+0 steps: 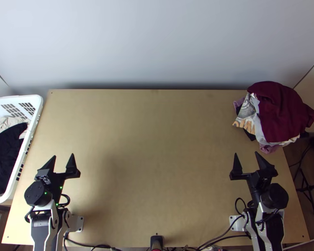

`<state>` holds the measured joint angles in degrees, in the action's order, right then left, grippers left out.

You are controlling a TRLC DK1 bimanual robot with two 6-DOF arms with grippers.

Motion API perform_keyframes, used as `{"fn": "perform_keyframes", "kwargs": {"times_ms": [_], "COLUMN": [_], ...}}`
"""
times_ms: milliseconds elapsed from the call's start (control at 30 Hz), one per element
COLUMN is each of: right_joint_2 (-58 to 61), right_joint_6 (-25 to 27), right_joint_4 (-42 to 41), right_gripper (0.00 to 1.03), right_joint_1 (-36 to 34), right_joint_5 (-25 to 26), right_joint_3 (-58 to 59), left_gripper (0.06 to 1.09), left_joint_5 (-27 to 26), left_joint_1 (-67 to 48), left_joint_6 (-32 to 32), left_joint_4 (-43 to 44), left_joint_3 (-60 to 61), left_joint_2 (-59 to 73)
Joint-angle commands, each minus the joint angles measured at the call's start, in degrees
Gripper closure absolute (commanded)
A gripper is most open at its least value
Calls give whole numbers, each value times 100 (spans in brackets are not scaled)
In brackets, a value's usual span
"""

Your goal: Fold the t-shirt

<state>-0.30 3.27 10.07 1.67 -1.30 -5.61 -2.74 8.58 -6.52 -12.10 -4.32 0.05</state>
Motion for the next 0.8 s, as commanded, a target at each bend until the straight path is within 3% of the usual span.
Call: {"fn": "perform_keyframes", "kwargs": {"times_ms": [0,267,467,633,767], "right_joint_2": [21,12,645,1365,2130], "right_joint_6": [-353,-696,-441,-318,-564], "right_joint_4": [303,154,-963,-567,-567], "right_gripper": [5,5,7,7,6], "right_joint_1": [-246,-194,-651,-422,-211], "right_joint_5": [7,7,25,7,25], "right_joint_3": [24,7,-116,-925,-1610], "left_gripper": [11,11,11,11,11], "left_joint_5": [151,151,151,151,151], "left_joint_1": [-76,-146,-111,-111,-5], "left_joint_6": [81,-218,-455,-411,-411], "left_joint_4": [23,366,647,384,58], "left_joint_3": [1,-17,-148,-887,-1660], "left_joint_2": [-14,-14,513,1515,2368]}}
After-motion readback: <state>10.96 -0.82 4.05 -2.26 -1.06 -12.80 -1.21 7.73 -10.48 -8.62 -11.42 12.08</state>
